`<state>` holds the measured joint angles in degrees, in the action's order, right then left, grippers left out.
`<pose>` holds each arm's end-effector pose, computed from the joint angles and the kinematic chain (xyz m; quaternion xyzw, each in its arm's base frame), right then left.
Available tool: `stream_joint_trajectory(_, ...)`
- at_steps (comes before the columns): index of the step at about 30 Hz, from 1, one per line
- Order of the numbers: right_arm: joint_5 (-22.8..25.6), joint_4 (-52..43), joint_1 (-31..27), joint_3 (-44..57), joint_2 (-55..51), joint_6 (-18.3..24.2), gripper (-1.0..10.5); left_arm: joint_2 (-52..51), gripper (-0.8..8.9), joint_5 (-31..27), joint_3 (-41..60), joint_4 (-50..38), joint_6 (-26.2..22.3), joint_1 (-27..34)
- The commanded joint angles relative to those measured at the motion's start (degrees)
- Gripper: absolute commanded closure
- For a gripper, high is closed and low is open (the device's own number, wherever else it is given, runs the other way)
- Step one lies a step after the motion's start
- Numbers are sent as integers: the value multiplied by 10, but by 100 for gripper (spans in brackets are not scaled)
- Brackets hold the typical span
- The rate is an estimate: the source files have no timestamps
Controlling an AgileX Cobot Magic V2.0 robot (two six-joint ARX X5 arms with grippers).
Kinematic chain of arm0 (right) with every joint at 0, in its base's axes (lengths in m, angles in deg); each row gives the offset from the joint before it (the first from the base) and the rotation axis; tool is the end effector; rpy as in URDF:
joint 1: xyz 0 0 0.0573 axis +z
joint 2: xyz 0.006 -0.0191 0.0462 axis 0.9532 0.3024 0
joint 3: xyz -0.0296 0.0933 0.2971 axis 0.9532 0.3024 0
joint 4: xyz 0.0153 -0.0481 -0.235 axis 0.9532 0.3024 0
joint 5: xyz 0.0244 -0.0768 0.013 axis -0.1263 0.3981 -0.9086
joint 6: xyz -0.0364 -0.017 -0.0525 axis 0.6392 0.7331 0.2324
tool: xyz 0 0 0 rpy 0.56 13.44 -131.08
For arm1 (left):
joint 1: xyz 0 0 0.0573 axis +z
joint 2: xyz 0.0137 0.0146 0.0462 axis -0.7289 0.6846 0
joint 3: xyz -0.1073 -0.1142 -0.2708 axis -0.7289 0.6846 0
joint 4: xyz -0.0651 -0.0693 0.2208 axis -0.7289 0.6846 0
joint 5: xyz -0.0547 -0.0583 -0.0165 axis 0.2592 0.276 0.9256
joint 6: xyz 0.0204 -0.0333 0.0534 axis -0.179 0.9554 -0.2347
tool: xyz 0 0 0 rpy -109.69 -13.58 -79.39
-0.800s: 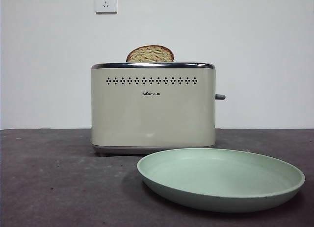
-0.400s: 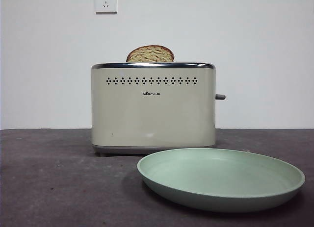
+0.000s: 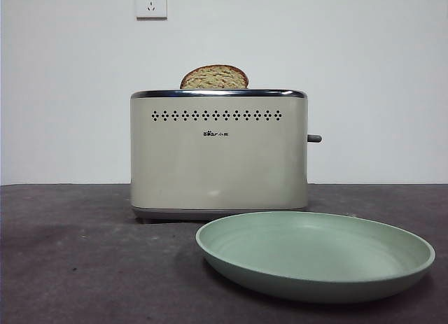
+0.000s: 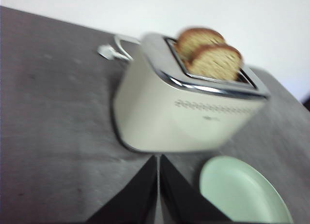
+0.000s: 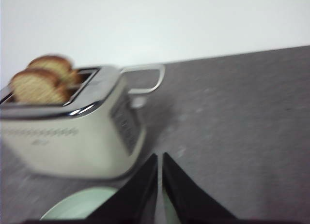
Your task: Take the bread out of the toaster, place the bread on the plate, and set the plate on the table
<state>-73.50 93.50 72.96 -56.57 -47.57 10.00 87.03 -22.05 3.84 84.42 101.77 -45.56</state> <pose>0.0602 0.0148 0.3104 0.1156 0.1358 0.1413 0.9738 0.0686 -0.0223 0.3047 -0.1543 0.1747 -0.2233 0.9465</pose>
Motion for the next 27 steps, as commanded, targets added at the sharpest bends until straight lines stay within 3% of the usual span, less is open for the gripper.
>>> stream_joint_trajectory(1,-35,60,12,-64,60,54,942,37,807,35,-47,24,-56,-4)
stream_joint_trajectory(8,-67,207,68,-178,167,140,942,104,807,79,-118,97,-108,-35)
stream_joint_trajectory(15,-58,235,106,-196,208,156,941,125,798,78,-140,118,-118,-64)
stream_joint_trajectory(17,-52,235,106,-196,211,155,912,126,747,78,-141,117,-117,-65)
stream_joint_trajectory(22,-3,235,106,-196,211,142,590,126,436,77,-142,110,-117,-65)
stream_joint_trajectory(27,5,235,106,-196,211,136,578,137,421,77,-142,57,-115,-65)
